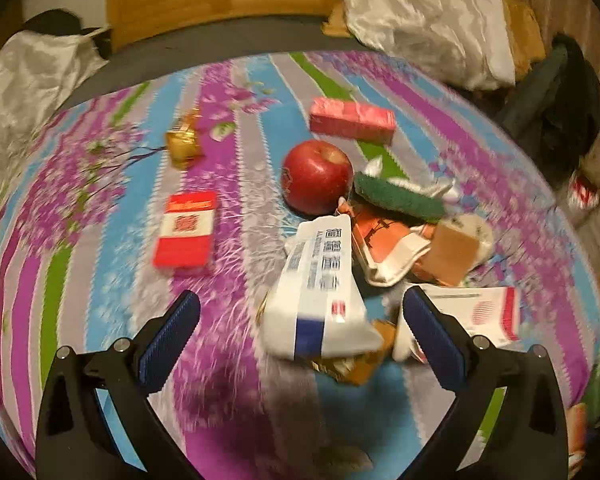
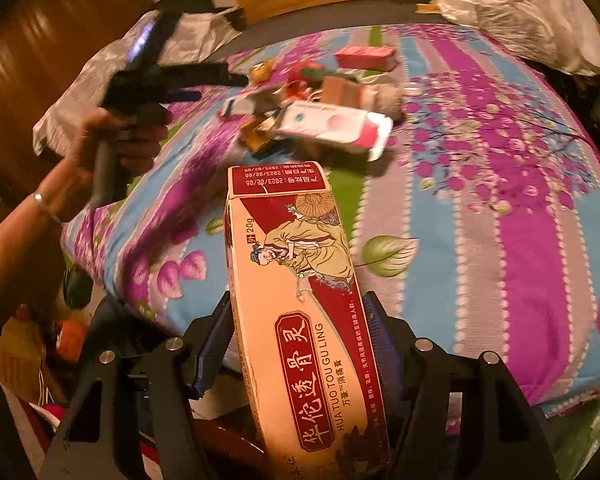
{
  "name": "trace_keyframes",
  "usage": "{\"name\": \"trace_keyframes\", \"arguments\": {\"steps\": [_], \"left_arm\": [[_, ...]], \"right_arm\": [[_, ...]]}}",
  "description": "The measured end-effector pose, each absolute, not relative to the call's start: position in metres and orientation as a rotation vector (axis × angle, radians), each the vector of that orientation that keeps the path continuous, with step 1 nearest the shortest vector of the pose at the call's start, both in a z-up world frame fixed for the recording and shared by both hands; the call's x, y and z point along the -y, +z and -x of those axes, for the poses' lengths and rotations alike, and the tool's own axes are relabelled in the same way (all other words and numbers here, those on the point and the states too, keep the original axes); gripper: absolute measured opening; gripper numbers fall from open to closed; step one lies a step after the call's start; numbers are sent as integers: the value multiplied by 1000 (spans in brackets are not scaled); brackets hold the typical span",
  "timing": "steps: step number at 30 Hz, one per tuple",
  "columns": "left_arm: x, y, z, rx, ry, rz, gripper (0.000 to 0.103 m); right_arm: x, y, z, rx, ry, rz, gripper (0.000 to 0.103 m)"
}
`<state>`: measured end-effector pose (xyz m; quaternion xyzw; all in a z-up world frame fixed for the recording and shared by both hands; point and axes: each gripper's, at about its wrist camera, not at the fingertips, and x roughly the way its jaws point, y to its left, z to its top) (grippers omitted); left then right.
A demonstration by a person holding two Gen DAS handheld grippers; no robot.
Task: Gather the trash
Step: 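Carry the cream-and-red box and wipes pack over the green bin with both grippers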
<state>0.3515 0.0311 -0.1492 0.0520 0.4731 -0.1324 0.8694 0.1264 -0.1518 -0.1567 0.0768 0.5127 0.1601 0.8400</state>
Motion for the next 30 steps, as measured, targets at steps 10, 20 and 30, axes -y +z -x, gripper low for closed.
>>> {"name": "trace_keyframes", "arguments": {"steps": [10, 20, 30], "left_arm": [[-42, -158, -351, -1027, -270, -82, 52], [-26, -66, -291, -838, -102, -142, 52], [89, -14, -216, -684, -271, -244, 52]], "right_arm": [[178, -152, -128, -1045, 258, -212, 65], [203, -105, -110, -903, 121, -231, 65], [287, -42, -49, -747, -182, -237, 65]]}}
